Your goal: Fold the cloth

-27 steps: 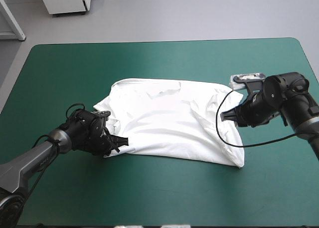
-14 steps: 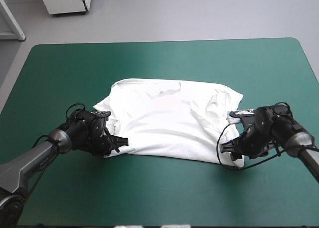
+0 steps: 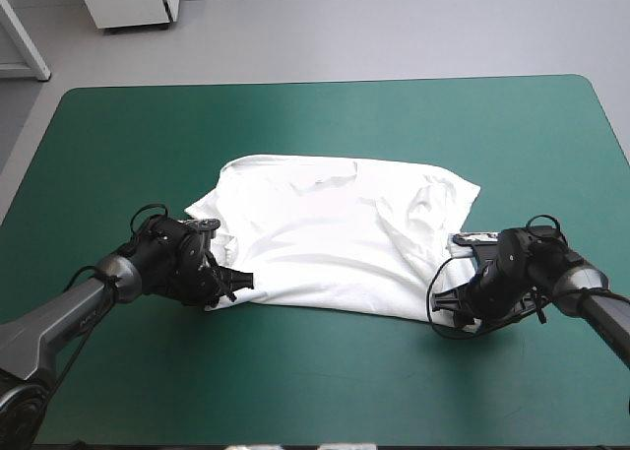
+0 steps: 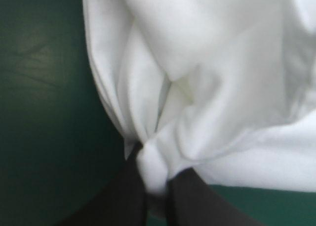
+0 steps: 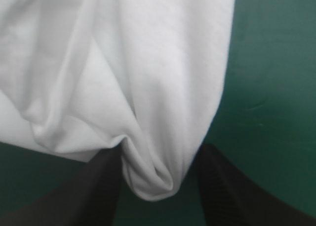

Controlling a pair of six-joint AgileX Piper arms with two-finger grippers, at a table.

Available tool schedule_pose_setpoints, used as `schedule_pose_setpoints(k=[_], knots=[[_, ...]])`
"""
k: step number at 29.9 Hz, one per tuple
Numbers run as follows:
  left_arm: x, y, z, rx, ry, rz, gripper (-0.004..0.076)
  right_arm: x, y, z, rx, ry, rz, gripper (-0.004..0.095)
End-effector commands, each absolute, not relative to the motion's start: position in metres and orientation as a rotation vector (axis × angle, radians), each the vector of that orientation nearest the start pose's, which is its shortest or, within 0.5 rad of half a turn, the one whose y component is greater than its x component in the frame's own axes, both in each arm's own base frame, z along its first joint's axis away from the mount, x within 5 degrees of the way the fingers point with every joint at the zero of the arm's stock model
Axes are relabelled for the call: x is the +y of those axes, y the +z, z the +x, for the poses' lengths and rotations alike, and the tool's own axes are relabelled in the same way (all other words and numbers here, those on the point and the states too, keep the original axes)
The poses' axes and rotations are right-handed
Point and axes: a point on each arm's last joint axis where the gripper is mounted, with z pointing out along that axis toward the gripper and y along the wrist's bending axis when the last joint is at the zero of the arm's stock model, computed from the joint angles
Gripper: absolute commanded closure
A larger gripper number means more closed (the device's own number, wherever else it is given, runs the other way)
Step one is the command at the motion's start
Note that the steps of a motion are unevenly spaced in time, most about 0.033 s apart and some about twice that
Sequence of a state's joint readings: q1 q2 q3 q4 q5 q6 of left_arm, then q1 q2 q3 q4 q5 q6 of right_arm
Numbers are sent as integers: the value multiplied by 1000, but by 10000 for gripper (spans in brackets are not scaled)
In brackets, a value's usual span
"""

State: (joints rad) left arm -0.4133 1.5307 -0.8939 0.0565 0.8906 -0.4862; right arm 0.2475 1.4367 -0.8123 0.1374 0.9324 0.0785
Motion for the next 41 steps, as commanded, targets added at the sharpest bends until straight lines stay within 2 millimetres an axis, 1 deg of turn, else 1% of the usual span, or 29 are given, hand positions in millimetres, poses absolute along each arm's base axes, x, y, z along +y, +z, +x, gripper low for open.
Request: schedule_pose_setpoints(k=[1,2,3,5,7,8,10,15,18,23,27,30,33,37,41], knots=[[-97,200,246,2987,51,-5,731,70,204,233,3019,232,-100,761],[-97,201,246,2986,50,-5,731,70,205,233,3018,233,-101,878],[-97,201,246,2986,50,-5,731,70,207,232,3016,233,-100,913],[-98,203,247,2985,51,-6,731,69,211,230,3018,229,-109,918],[-98,209,249,2984,53,0,731,69,220,229,3012,232,-121,925],[-99,213,250,2980,54,15,731,69,225,229,3003,235,-124,925],[-100,224,252,2956,42,33,731,69,242,229,2955,246,-133,925],[-99,263,261,2872,59,74,731,69,291,229,2814,275,-153,925],[-101,287,267,2830,64,130,731,70,315,231,2750,289,-160,925],[-106,325,279,2713,15,155,731,72,350,240,2615,304,-168,925],[-107,353,291,2585,22,159,733,70,373,251,2472,269,-148,925],[-108,367,303,2500,59,171,733,67,383,263,2398,195,-133,925],[-110,373,318,2452,102,180,733,67,389,280,2357,128,-142,925],[-119,373,345,2422,139,188,733,68,393,306,2306,74,-113,925],[-129,372,373,2396,140,177,733,68,389,333,2301,56,-84,925]])
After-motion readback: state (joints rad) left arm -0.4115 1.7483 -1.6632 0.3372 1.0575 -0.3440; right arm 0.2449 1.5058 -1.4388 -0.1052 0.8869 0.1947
